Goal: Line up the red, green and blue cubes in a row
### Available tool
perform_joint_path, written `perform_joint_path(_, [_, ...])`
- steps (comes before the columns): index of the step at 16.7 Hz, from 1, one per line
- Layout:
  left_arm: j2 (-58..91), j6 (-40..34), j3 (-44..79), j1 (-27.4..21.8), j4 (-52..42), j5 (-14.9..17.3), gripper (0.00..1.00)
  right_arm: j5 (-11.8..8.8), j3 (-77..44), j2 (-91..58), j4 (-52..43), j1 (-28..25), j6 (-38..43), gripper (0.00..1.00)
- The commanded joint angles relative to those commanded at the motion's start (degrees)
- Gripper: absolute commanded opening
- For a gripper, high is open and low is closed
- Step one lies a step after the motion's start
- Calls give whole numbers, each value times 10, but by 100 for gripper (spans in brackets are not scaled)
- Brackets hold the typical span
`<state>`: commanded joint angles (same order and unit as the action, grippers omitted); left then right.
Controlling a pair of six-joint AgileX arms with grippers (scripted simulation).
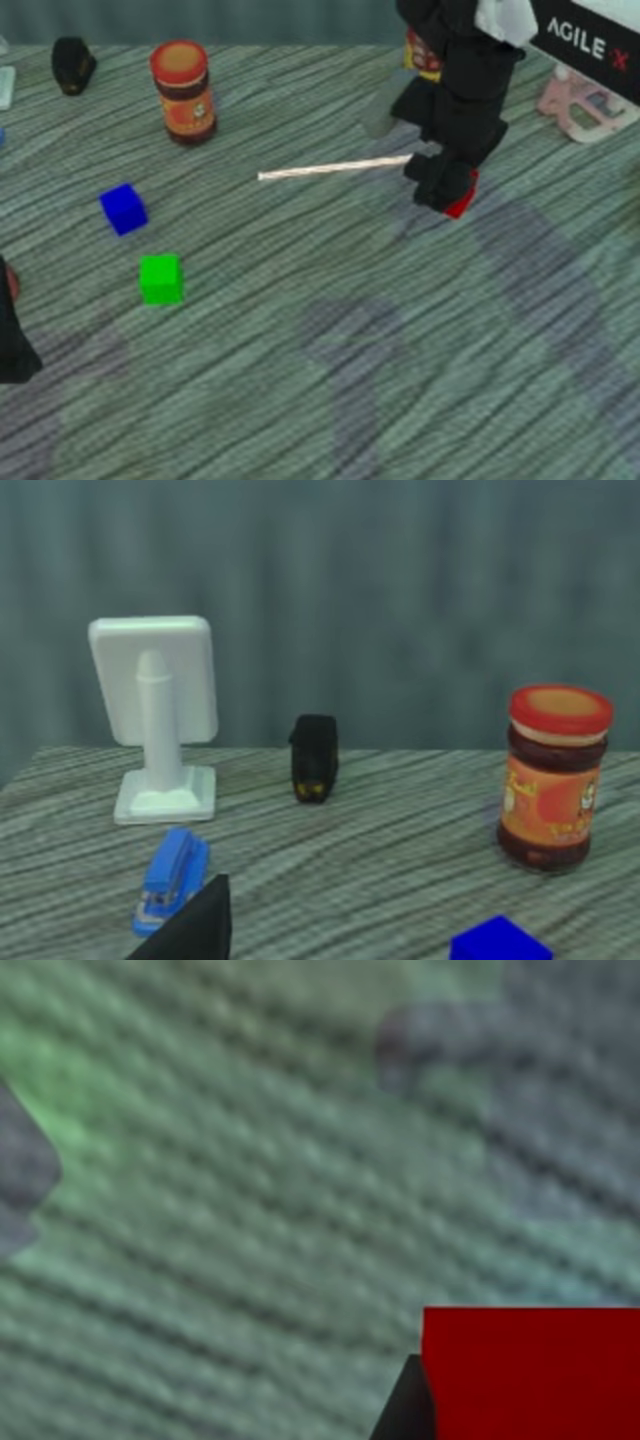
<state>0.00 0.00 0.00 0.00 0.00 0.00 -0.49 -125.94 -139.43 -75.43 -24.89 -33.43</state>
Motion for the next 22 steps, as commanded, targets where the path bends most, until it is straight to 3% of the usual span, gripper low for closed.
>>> perform_joint_path(6, [0,0,0,0,0,0,100,-1,14,18,-10,-206,-1,0])
perform_joint_path(9, [0,0,0,0,0,0,100,-1,21,30,-11,-283,-1,0])
perform_joint_path(11, [0,0,0,0,0,0,100,0,24,35,-10,-305,-1,0])
perform_joint_path(17, [0,0,0,0,0,0,100,-1,32,33,-1,-306,-1,0])
perform_joint_path(22, [0,0,0,0,0,0,100,0,121,23,104,-306,1,0])
